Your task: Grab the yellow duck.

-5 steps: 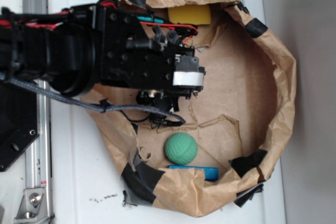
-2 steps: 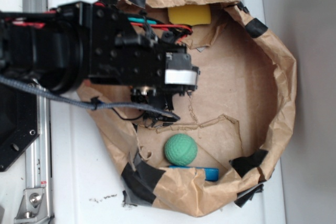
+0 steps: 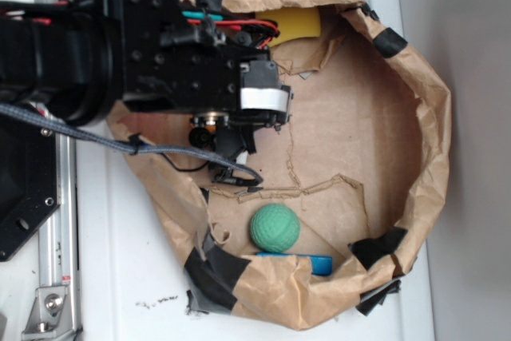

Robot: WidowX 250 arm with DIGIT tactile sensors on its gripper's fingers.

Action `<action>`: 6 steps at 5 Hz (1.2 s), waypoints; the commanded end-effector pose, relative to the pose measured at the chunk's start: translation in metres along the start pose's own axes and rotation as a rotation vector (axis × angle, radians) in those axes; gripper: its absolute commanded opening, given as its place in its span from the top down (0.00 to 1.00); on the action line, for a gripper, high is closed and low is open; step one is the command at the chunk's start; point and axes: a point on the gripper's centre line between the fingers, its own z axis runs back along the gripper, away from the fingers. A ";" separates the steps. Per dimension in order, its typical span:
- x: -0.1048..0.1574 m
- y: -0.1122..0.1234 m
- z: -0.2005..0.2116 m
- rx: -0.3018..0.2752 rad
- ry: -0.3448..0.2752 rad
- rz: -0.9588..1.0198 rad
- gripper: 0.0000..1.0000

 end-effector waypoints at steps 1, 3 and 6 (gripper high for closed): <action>-0.006 -0.011 0.007 -0.069 -0.018 -0.035 0.00; -0.015 -0.015 0.013 -0.143 0.024 -0.053 0.00; -0.012 -0.013 0.009 -0.091 0.049 -0.036 1.00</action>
